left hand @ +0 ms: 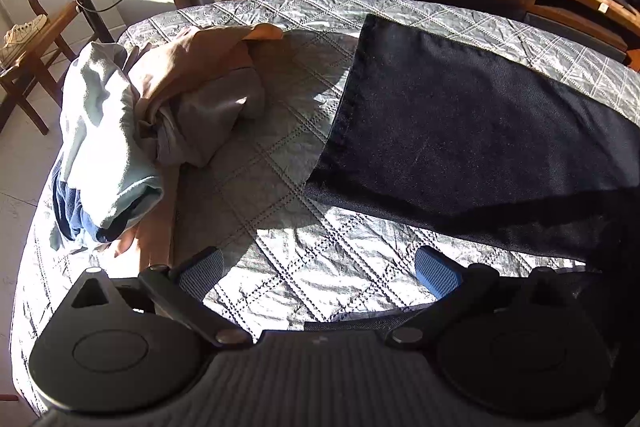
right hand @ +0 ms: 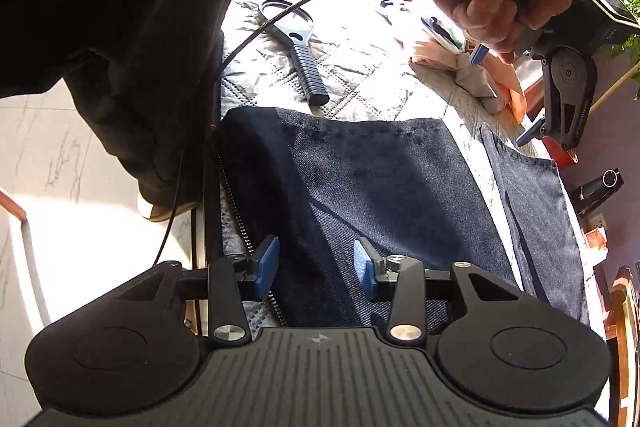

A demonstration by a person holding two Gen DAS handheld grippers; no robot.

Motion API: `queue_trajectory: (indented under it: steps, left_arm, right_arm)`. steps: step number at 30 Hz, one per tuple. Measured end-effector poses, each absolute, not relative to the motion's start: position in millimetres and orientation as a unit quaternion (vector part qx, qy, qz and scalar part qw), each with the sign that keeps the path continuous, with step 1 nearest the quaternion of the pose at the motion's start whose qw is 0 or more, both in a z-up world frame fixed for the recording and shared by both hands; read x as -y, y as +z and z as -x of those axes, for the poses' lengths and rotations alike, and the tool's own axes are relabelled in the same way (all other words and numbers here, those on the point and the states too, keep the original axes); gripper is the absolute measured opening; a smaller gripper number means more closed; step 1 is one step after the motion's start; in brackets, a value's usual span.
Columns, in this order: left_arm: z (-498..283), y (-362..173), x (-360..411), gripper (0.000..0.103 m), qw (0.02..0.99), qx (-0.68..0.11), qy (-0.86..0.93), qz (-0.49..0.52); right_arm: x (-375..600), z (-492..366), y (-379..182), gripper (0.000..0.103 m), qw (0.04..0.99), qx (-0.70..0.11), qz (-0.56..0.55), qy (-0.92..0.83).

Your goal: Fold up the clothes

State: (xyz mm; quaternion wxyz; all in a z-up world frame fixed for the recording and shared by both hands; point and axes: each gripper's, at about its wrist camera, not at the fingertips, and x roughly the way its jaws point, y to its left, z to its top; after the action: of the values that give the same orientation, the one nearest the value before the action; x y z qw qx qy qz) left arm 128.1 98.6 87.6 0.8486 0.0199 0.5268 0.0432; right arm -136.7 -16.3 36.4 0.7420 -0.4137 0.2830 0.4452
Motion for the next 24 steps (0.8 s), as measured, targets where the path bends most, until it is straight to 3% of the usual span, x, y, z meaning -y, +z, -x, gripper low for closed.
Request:
queue_trajectory:
  steps: [2, 6, 11, 14, 16, 18, 19, 20, 24]
  left_arm:
    - [-128.1, 88.5, -100.4, 0.102, 0.849, -0.527, 0.044, -0.015]
    - [-127.5, 89.8, -99.8, 0.102, 0.850, -0.525, 0.042, -0.016]
    - [-127.0, 90.8, -98.6, 0.102, 0.851, -0.523, 0.041, -0.016]
    - [-127.2, 90.5, -97.5, 0.102, 0.851, -0.523, 0.041, -0.017]
    - [-127.5, 89.4, -96.0, 0.102, 0.851, -0.524, 0.042, -0.020]
    - [-128.0, 87.7, -93.8, 0.102, 0.849, -0.525, 0.042, -0.027]
    - [-128.0, 87.4, -92.8, 0.102, 0.849, -0.525, 0.042, -0.030]
    - [-127.9, 87.4, -91.9, 0.102, 0.849, -0.525, 0.041, -0.032]
    - [-127.6, 87.4, -88.5, 0.102, 0.850, -0.525, 0.039, -0.033]
  right_arm:
    - [10.5, 138.6, 32.9, 0.003, 0.734, -0.289, 0.416, 0.453]
    - [11.3, 147.4, 32.5, 0.004, 0.725, -0.298, 0.412, 0.465]
    - [19.2, 152.5, 44.4, 0.057, 0.737, -0.302, 0.378, 0.472]
    - [16.6, 153.3, 42.9, 0.061, 0.742, -0.302, 0.374, 0.467]
    - [11.0, 146.7, 37.2, 0.052, 0.750, -0.310, 0.371, 0.452]
    - [10.0, 137.1, 36.6, 0.022, 0.753, -0.335, 0.335, 0.457]
    - [10.1, 133.6, 37.3, 0.014, 0.757, -0.346, 0.318, 0.454]
    - [11.8, 131.5, 39.1, 0.009, 0.759, -0.354, 0.298, 0.458]
    - [18.7, 121.6, 45.6, 0.012, 0.751, -0.403, 0.209, 0.480]
